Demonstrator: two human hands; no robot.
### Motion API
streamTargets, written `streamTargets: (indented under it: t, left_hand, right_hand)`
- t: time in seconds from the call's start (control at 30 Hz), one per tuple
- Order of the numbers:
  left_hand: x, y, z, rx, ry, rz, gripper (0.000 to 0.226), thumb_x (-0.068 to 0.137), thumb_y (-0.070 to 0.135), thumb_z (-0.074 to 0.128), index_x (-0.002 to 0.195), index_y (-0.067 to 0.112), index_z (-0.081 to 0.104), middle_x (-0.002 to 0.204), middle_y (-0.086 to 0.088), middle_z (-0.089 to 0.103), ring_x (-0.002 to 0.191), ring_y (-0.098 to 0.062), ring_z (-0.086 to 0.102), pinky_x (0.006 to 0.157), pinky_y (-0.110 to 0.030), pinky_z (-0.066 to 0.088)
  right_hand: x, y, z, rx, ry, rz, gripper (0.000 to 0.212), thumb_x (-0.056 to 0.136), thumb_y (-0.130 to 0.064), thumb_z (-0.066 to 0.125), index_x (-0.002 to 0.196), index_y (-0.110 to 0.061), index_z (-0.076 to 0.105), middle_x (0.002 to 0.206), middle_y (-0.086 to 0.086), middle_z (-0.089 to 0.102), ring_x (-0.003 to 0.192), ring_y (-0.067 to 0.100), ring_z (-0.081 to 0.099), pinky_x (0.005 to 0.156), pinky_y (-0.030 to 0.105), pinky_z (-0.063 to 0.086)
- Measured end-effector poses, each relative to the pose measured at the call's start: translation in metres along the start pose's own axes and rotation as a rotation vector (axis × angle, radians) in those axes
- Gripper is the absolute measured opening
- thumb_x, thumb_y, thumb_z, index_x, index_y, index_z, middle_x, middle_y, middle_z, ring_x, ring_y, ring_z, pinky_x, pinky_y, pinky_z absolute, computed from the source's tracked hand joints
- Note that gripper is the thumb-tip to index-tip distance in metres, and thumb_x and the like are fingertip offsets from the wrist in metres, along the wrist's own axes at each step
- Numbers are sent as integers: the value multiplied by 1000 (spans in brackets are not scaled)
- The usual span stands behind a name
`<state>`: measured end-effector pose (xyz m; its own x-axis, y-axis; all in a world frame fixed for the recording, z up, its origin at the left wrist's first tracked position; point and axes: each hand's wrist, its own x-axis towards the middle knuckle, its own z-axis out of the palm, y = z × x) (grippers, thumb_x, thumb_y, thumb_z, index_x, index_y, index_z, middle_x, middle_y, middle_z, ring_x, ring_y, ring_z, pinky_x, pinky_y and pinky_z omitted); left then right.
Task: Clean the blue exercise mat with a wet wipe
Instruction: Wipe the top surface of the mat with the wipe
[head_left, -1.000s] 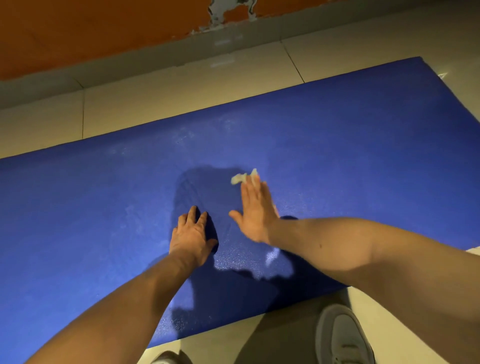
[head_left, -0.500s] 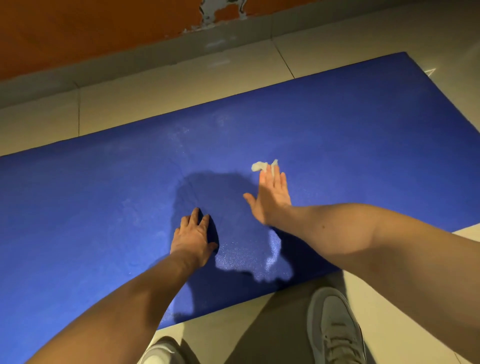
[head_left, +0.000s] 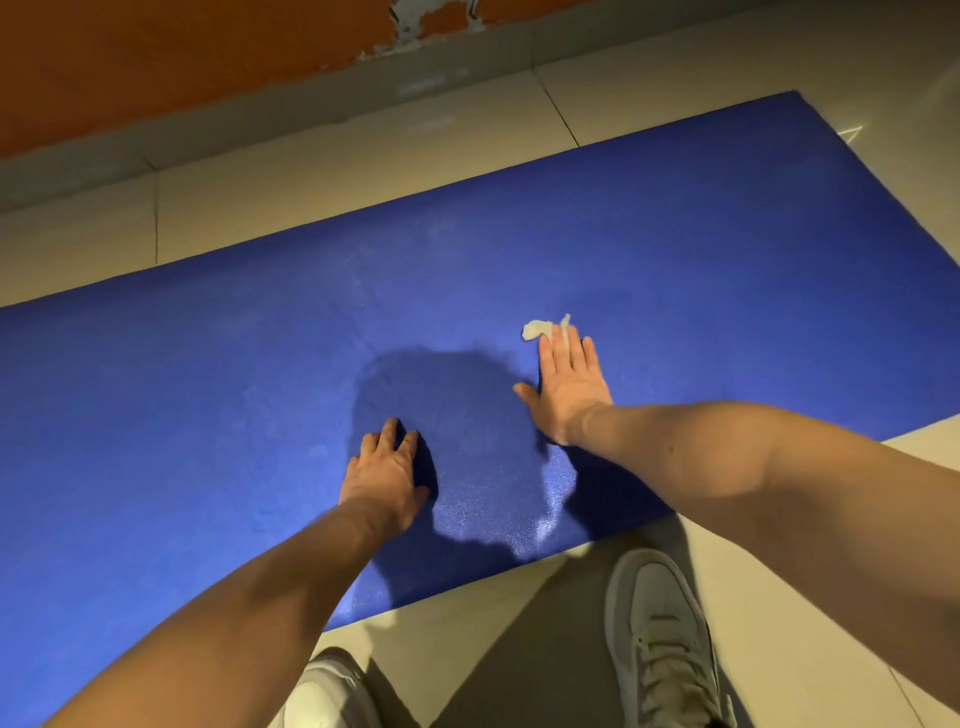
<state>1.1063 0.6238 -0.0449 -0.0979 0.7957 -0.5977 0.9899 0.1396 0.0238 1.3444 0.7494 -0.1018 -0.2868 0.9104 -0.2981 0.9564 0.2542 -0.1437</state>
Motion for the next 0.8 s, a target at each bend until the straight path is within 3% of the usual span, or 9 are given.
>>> streamTargets:
  t: [0.1,0.17,0.33,0.43,0.53,0.6,0.67,0.73,0.8]
  left_hand:
    - [-2,0,1,-12,1,4,87,93,46,64,160,20,15,166,-5,4,146,-32,16,118,-44,28]
    - [-4,1,1,-28,-3,3,88,92,47,64,159,20,15,166,-5,4,146,-33,15,118,-45,27]
    - [-6,4,3,-32,-11,-5,89,92,49,63,160,20,13,166,-5,3,146,-33,14,118,-44,26]
    - [-8,7,4,-34,-14,0,87,92,47,63,160,19,14,166,-5,3,146,-33,16,118,-44,26]
    - [-12,9,7,-32,-22,14,86,93,47,63,159,20,16,165,-5,3,144,-33,17,118,-45,28]
    - [-14,9,9,-21,-24,25,86,93,48,62,159,19,16,165,-5,4,144,-32,18,117,-44,29]
    - [-15,8,10,-13,-27,31,86,92,49,62,159,19,16,165,-5,4,144,-32,18,117,-44,29]
    - [-16,9,10,-11,-33,34,86,92,49,62,159,19,17,165,-5,5,144,-32,18,117,-43,29]
    - [-17,10,11,-16,-43,35,86,92,49,62,159,20,17,165,-5,5,143,-32,18,117,-43,30]
  right_hand:
    - [-12,-20,11,93,44,60,94,98,-63,35,159,0,0,167,17,-6,153,37,-18,125,51,-2]
    - [-39,-44,21,110,101,-58,93,95,-62,42,157,-1,9,163,11,8,154,38,-8,124,53,8]
    - [-95,-66,52,-68,-5,-335,91,96,-67,10,159,-2,-5,165,22,-16,150,40,-26,124,54,-1]
    - [-74,-41,39,-194,79,-433,84,100,-61,20,160,-1,12,168,19,4,154,38,-10,123,53,6]
    - [-46,-7,13,18,74,-255,72,98,-49,49,152,-13,19,160,9,16,155,31,-4,123,51,10]
    - [-35,0,11,62,39,-57,83,101,-54,42,159,-7,6,167,17,-2,154,34,-13,125,51,1]
    - [-37,-8,15,94,63,32,89,99,-60,37,159,0,7,167,19,-2,154,38,-13,125,52,1]
    - [-56,-28,16,153,118,16,88,95,-59,47,155,-2,17,161,8,14,154,36,-5,125,50,8]
    - [-85,-51,30,29,124,-118,93,97,-63,36,157,3,9,164,12,7,153,40,-10,124,53,4]
